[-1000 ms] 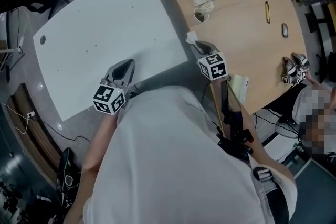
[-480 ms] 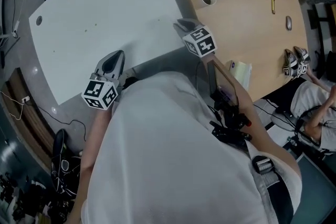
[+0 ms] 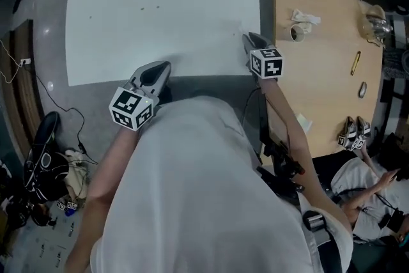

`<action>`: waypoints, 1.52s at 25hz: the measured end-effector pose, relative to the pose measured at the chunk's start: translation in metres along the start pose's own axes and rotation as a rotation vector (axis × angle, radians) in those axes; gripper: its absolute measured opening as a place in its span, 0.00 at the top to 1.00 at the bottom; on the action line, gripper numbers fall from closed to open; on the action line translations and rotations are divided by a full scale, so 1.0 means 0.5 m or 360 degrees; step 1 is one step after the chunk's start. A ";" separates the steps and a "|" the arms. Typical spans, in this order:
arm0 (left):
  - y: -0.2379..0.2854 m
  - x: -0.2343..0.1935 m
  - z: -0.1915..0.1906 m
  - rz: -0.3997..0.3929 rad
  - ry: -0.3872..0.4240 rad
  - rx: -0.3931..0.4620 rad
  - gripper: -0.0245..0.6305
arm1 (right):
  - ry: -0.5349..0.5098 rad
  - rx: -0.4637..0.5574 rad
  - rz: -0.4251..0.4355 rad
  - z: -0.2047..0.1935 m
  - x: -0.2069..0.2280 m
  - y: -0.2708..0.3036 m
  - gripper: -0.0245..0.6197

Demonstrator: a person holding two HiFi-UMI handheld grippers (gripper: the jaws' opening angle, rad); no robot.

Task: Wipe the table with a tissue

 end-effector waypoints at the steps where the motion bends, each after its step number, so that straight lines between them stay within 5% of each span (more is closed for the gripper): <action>1: -0.006 -0.004 -0.002 0.0014 -0.0009 0.0005 0.95 | -0.0011 -0.0010 -0.0012 0.003 0.003 0.007 0.85; 13: -0.050 -0.040 -0.023 0.0071 -0.0074 0.0059 0.96 | 0.0010 -0.0172 -0.0095 -0.005 0.004 0.049 0.85; 21: -0.048 -0.068 0.007 0.0012 -0.0034 0.0071 0.95 | 0.0170 -0.0204 -0.0126 -0.008 -0.002 0.048 0.85; 31: -0.053 -0.116 0.034 -0.0082 0.0014 0.0049 0.95 | 0.0027 -0.0235 -0.0141 0.001 -0.080 0.059 0.85; 38: -0.059 -0.169 0.051 -0.0130 0.0046 0.0053 0.96 | 0.0111 -0.0183 -0.0079 -0.011 -0.160 0.073 0.85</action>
Point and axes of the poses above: the fingertips, and each gripper's own axes: y forward along the fingers, x to its right, z out of its top, the point moved 8 cm from there along -y, backward along the fingers, and after that the axes turned 2 degrees about -y, right-handed, at the moved point
